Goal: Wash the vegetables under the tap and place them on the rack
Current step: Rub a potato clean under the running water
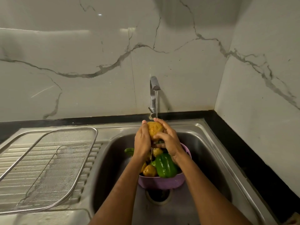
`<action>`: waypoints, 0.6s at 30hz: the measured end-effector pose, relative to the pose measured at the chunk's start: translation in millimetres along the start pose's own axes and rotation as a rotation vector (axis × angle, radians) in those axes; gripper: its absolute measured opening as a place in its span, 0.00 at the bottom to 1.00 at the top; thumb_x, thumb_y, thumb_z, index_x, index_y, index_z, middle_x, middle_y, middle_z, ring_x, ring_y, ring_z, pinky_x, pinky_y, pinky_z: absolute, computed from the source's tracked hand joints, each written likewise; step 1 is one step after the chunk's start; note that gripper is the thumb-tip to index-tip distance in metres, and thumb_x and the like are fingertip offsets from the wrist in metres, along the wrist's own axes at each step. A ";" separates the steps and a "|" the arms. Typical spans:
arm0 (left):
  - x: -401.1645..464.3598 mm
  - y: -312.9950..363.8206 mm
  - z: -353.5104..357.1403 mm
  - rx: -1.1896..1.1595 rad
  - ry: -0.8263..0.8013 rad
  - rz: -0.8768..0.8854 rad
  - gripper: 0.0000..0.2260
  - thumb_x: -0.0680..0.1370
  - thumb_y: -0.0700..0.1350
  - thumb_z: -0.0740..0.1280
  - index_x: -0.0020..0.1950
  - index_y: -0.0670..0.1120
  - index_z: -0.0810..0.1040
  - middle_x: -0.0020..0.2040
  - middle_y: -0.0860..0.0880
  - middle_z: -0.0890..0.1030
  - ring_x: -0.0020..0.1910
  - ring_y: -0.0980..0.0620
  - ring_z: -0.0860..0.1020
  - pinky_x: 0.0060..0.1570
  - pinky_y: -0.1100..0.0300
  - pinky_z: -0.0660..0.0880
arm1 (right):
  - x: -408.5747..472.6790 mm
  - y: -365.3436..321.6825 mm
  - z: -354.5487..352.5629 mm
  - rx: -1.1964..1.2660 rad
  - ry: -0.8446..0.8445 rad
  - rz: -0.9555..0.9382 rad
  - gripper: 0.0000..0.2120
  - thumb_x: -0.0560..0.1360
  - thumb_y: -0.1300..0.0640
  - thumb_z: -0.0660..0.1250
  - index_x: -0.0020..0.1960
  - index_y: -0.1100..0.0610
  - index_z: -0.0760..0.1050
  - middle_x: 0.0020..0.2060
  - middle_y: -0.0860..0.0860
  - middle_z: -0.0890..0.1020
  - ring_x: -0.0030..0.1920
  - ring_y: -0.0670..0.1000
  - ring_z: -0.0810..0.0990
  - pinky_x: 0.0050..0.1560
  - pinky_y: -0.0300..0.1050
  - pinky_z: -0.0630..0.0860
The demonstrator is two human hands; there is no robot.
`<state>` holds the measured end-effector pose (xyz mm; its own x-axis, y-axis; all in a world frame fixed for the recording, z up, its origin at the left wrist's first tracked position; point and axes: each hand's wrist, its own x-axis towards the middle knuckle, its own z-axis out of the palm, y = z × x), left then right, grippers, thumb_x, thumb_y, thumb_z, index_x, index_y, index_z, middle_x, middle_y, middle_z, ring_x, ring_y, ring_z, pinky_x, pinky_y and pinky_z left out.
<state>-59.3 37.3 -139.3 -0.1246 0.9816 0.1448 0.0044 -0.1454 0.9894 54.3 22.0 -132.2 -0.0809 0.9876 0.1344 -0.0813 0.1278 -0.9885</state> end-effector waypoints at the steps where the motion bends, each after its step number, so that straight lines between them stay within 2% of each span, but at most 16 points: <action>1: 0.1 -0.5 -1.0 -0.011 0.003 -0.001 0.22 0.86 0.60 0.50 0.51 0.48 0.78 0.48 0.44 0.83 0.48 0.50 0.83 0.44 0.65 0.80 | 0.3 -0.5 1.7 0.036 0.000 0.016 0.28 0.74 0.58 0.69 0.72 0.41 0.73 0.67 0.51 0.72 0.64 0.58 0.77 0.55 0.59 0.84; 3: -0.5 -1.0 -1.9 -0.013 0.014 0.006 0.22 0.86 0.59 0.50 0.51 0.47 0.77 0.48 0.43 0.83 0.47 0.50 0.83 0.44 0.65 0.80 | 0.7 -0.1 4.6 0.056 0.012 0.037 0.29 0.71 0.53 0.69 0.71 0.41 0.74 0.68 0.52 0.72 0.64 0.59 0.77 0.55 0.60 0.84; 5: 0.2 -2.6 -2.5 -0.013 0.032 0.011 0.22 0.86 0.60 0.51 0.50 0.47 0.77 0.48 0.42 0.83 0.49 0.46 0.84 0.49 0.60 0.82 | 1.5 1.5 7.4 0.078 0.023 0.060 0.30 0.69 0.51 0.69 0.71 0.41 0.74 0.68 0.52 0.73 0.64 0.59 0.77 0.55 0.59 0.84; 8: 1.2 -7.1 -1.6 0.009 0.054 0.002 0.23 0.85 0.62 0.52 0.51 0.48 0.79 0.46 0.44 0.85 0.48 0.49 0.85 0.55 0.49 0.83 | 3.2 0.9 8.9 0.139 0.043 0.120 0.23 0.76 0.46 0.70 0.71 0.40 0.74 0.69 0.53 0.73 0.64 0.61 0.78 0.52 0.57 0.85; 11: 0.0 -11.2 2.1 0.024 0.092 -0.015 0.22 0.84 0.64 0.52 0.54 0.51 0.79 0.49 0.47 0.85 0.51 0.51 0.85 0.58 0.45 0.81 | 3.8 0.7 8.5 0.130 0.112 0.147 0.20 0.80 0.48 0.70 0.72 0.43 0.74 0.68 0.53 0.75 0.63 0.59 0.79 0.52 0.56 0.85; 14: -4.1 -10.5 3.3 0.032 0.124 -0.016 0.22 0.85 0.64 0.52 0.52 0.52 0.79 0.48 0.48 0.85 0.50 0.51 0.84 0.59 0.44 0.81 | 3.0 -0.2 14.8 0.127 0.226 0.133 0.16 0.78 0.49 0.73 0.65 0.46 0.79 0.61 0.51 0.80 0.60 0.56 0.81 0.51 0.58 0.85; 18: -12.3 -6.9 7.0 0.085 0.104 0.060 0.25 0.83 0.67 0.52 0.47 0.52 0.79 0.41 0.49 0.82 0.43 0.50 0.83 0.54 0.42 0.81 | 5.0 1.2 22.8 0.071 0.481 0.044 0.03 0.79 0.51 0.72 0.50 0.48 0.84 0.45 0.45 0.85 0.49 0.48 0.84 0.54 0.56 0.85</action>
<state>-50.9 27.1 -147.8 -0.2240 0.9527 0.2056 0.0981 -0.1878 0.9773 31.2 25.0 -131.1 0.3810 0.9241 0.0289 -0.1569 0.0954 -0.9830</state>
